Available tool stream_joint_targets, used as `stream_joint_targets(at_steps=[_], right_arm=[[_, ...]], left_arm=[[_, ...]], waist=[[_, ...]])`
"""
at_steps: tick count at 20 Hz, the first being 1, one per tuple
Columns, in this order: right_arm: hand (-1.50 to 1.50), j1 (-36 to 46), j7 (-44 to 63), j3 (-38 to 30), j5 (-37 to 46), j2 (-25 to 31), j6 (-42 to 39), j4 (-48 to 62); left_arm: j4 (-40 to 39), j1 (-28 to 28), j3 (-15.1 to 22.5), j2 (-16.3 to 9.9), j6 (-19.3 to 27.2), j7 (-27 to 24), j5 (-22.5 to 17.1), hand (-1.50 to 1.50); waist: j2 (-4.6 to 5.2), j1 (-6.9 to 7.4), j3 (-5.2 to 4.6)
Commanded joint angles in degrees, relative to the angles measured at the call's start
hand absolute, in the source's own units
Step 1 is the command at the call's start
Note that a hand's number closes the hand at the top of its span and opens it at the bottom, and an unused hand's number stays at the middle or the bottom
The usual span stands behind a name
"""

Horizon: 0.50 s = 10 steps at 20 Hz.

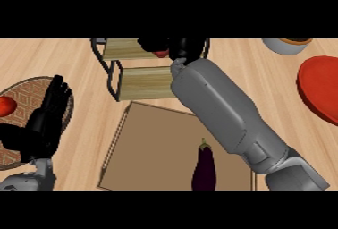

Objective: Pick the bell pepper from the tray and place it in the tiered shelf

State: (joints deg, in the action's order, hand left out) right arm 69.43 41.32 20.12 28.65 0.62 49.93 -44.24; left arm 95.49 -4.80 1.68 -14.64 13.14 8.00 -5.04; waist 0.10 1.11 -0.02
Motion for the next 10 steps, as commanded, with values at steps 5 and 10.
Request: stream_joint_targets(at_steps=[5,10], right_arm=[[-1.5,-2.72,13.81,-3.06,7.7,2.98,3.93,-7.84],[-1.5,-15.88,15.3,-3.73,7.25,10.46,-1.99,-24.78]], left_arm=[[1.11,2.97,-1.39,-0.04,-0.06,-0.24,0.01,0.0],[1.58,6.26,-2.2,0.43,-0.13,-2.61,-0.04,0.0]], waist=[[-1.05,-2.49,-0.01],[-1.26,-3.67,0.05]])
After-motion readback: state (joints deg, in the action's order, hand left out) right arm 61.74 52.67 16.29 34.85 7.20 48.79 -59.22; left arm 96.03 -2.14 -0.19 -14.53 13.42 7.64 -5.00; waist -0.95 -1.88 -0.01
